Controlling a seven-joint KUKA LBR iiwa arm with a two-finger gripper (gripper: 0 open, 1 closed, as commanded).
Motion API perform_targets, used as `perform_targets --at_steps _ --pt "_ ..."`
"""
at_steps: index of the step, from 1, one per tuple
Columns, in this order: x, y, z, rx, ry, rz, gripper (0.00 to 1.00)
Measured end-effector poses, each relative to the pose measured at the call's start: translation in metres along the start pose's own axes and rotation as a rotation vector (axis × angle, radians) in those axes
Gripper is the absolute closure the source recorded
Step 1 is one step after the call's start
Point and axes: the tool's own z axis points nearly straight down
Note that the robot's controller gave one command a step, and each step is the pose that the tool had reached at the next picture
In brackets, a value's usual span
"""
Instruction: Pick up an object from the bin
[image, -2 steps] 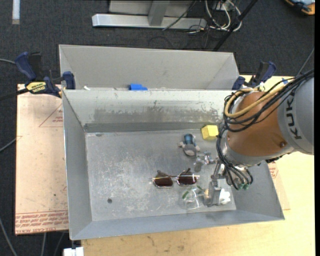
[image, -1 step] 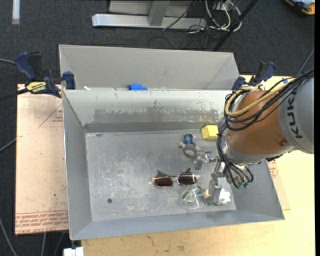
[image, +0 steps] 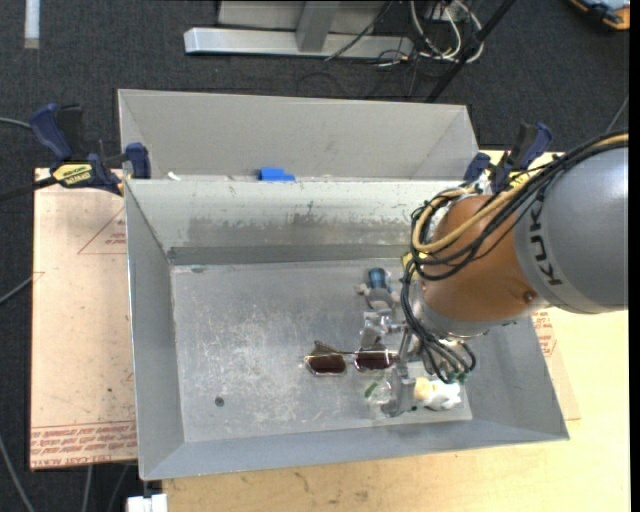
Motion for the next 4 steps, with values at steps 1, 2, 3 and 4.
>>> perform_targets --at_steps 1,2,3,4 --pt "-0.064 0.022 0.03 -0.002 0.001 -0.15 0.0" --pt "-0.057 -0.013 0.039 -0.002 -0.004 -0.146 0.0" --pt "-0.03 0.026 0.044 0.0 0.003 -0.271 0.0" --pt "-0.028 0.045 0.04 -0.007 0.002 -0.351 0.0"
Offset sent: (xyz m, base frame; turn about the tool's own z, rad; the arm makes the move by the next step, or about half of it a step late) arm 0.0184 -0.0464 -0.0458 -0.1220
